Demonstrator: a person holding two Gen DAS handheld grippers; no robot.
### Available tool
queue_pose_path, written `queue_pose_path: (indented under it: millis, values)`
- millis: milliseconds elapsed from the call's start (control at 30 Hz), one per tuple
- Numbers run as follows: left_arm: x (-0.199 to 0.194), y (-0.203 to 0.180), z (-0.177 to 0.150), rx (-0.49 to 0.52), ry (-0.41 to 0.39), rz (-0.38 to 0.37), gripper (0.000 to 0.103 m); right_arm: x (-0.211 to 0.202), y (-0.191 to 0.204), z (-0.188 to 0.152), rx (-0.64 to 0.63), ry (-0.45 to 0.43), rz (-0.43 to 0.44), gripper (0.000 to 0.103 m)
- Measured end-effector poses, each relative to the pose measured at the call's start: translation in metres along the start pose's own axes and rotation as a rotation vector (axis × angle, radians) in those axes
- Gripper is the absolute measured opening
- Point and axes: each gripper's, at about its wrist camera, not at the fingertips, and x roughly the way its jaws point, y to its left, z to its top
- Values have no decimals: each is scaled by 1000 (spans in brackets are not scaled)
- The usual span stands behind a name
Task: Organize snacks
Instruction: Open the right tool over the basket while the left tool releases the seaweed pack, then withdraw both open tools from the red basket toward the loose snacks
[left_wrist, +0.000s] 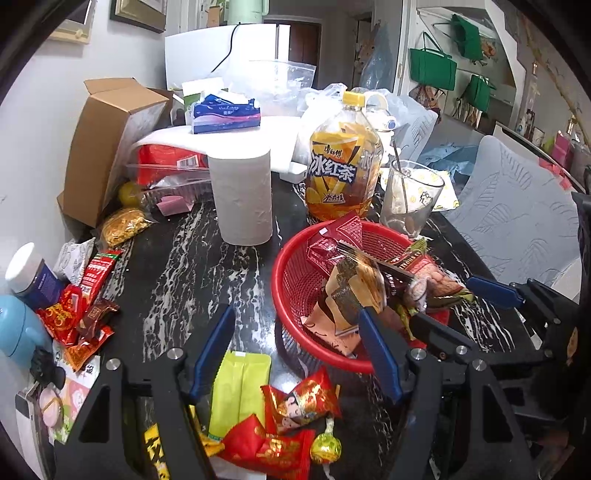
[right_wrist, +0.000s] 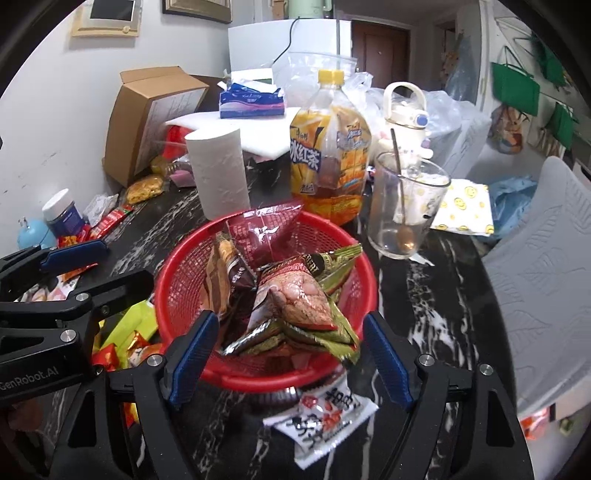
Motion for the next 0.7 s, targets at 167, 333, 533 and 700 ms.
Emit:
queue_pose_path:
  millis: [167,333,533,700]
  values:
    - [-24,-1,-3,2,-29,15,68,-21,4,-2,7,-18,-16,81]
    - [-52,-2,-4,5,-73,34,68,-46,12,-3,1,-55,-25,81]
    - [-85,-4,-7,7,-122,66,68,-80,19,-4,5,-105,-38,81]
    - [-112,-5,-11,19,-159,79,68,-105,28,-4,0,-141,-56,81]
